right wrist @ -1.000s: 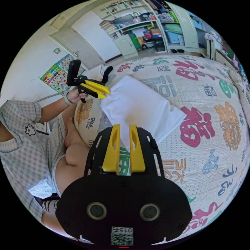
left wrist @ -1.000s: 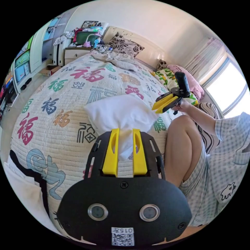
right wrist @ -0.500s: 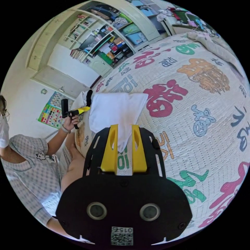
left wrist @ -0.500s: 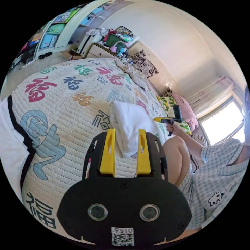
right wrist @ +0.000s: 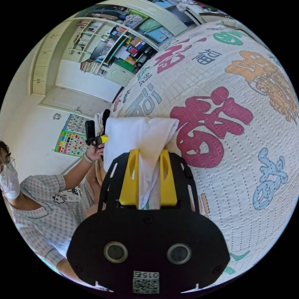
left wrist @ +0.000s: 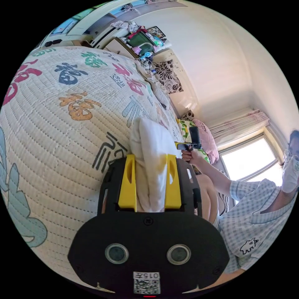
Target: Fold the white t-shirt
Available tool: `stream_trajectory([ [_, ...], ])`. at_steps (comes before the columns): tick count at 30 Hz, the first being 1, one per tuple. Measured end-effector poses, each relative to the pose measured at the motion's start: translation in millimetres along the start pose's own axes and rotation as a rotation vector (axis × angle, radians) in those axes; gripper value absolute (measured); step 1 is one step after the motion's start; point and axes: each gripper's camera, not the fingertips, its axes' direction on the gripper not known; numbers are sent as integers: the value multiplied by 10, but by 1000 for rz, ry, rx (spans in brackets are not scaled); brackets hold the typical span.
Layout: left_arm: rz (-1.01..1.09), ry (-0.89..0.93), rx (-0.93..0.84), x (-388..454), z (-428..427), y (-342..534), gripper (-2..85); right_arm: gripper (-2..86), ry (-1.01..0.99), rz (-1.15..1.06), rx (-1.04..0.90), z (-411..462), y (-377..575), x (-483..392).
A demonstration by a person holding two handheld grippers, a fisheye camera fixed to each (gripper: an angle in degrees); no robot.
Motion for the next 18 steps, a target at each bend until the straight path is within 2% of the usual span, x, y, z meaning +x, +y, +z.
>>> stream_trajectory([
  [2,6,52,-89,55,95,-46,80,35,-195,27,-70,72,17,5],
  [4,32,29,-89,219,42,-66,66,22,-79,19,-63,-46,71,-147],
  [7,144,-22,-83,765,-69,-79,62,13,-101,-56,9,-496,308,-509],
  [12,288,232,-41,1833,-92,-4,57,8,-36,-173,197,-1426,1289,-1298],
  [15,389,354,-110,2561,165,160,57,7,34,-142,314,-1872,2179,-1662],
  [18,430,479,-246,3138,667,439,58,8,107,-20,378,-2090,3123,-1883],
])
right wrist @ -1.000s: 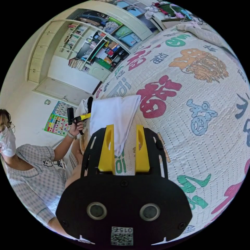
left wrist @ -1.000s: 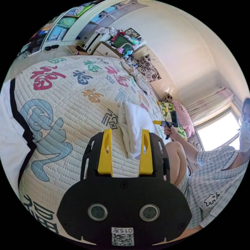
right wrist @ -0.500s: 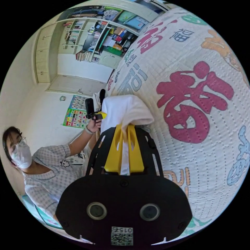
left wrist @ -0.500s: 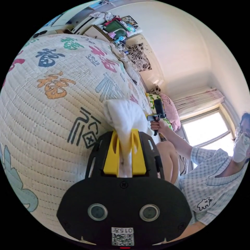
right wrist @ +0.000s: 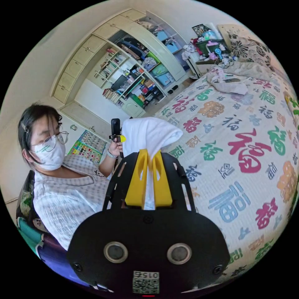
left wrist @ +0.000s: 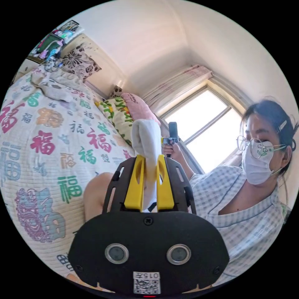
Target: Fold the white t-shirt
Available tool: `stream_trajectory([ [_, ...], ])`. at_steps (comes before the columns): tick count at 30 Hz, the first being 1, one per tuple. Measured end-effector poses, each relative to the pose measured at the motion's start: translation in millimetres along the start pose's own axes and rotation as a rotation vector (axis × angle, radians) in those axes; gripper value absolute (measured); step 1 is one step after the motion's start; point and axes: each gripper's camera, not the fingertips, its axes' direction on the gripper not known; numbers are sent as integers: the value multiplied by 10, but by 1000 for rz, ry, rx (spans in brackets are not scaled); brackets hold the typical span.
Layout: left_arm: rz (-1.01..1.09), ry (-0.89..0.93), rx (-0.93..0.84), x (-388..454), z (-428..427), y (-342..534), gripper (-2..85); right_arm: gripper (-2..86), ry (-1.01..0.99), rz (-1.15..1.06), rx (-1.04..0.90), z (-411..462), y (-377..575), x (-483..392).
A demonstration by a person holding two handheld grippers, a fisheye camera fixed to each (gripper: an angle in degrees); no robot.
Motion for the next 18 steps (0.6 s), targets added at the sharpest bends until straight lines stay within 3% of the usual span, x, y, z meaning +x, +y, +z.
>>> stream_trajectory([
  [6,-138,230,-338,63,1697,227,61,10,163,384,26,-364,1636,-5],
  [9,-148,54,-536,62,2344,456,63,15,188,606,84,-150,2297,293],
  [11,-124,-108,-648,65,2652,626,65,24,318,779,29,276,2611,602],
  [15,-74,-208,-663,239,2678,670,70,51,407,829,-15,753,2607,743],
  [18,-4,-300,-626,445,2527,697,74,74,611,782,-128,834,2357,618],
])
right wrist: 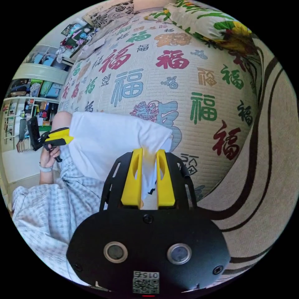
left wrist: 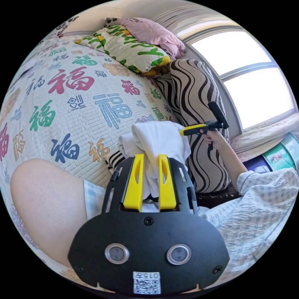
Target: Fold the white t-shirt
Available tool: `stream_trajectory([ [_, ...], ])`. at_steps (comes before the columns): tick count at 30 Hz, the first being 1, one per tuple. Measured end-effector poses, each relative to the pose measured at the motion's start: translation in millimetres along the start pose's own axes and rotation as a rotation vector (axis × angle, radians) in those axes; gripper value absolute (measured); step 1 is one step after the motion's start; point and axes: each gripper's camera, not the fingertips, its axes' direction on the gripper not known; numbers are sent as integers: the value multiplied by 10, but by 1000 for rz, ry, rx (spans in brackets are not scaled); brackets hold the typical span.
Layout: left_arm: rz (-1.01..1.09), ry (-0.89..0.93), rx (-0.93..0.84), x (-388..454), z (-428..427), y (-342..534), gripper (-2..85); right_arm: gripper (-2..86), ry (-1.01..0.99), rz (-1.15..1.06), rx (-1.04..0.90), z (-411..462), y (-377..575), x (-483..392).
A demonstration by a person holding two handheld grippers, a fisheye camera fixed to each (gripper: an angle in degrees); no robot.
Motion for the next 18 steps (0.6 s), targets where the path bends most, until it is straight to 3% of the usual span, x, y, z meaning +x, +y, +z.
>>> stream_trajectory([
  [2,32,-35,90,97,-237,167,75,75,65,-80,121,-290,-23,-309],
  [6,39,-108,288,120,-806,637,75,67,-98,-383,386,-703,-57,-1106],
  [10,-156,-287,561,-137,-1598,1631,79,67,-149,-799,473,-412,-280,-2542],
  [12,-296,-415,658,-262,-1910,2206,84,68,-227,-971,468,-59,-364,-3237],
  [14,-547,-598,745,-403,-2246,3072,100,71,-395,-1171,347,561,-448,-4201],
  [18,-906,-866,803,-438,-2530,4361,123,79,-486,-1309,108,1661,-493,-5628],
])
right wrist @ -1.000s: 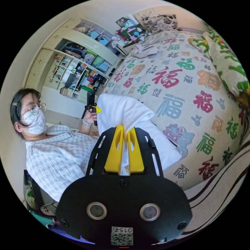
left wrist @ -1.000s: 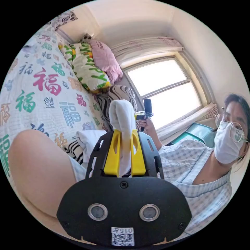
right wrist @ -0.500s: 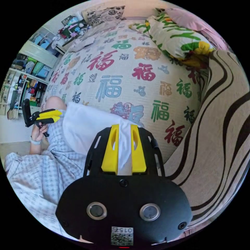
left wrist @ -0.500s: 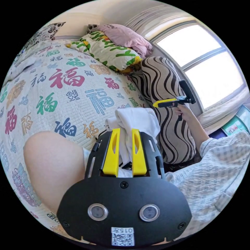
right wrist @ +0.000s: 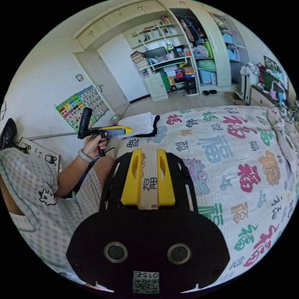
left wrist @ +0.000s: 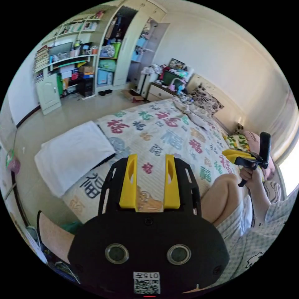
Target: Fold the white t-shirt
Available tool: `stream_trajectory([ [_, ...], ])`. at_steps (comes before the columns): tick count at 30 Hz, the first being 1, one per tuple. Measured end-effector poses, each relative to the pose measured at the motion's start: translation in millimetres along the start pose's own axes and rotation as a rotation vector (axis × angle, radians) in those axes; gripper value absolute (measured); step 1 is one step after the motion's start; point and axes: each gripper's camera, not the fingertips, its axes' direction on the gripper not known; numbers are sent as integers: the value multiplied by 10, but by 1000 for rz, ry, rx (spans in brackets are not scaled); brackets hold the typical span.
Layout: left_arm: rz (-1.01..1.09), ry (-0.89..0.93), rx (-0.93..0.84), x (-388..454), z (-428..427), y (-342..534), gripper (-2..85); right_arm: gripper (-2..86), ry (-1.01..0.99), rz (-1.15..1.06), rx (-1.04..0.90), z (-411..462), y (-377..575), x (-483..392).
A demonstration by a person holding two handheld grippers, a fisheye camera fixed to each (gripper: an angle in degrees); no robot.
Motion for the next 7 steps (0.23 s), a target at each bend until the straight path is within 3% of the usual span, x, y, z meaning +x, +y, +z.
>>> stream_trajectory([
  [2,-56,-253,-51,-568,-106,189,126,83,-101,31,-88,933,-487,78],
  [7,-155,-362,-137,-1367,-74,518,129,93,-140,153,-190,2297,-1177,243],
])
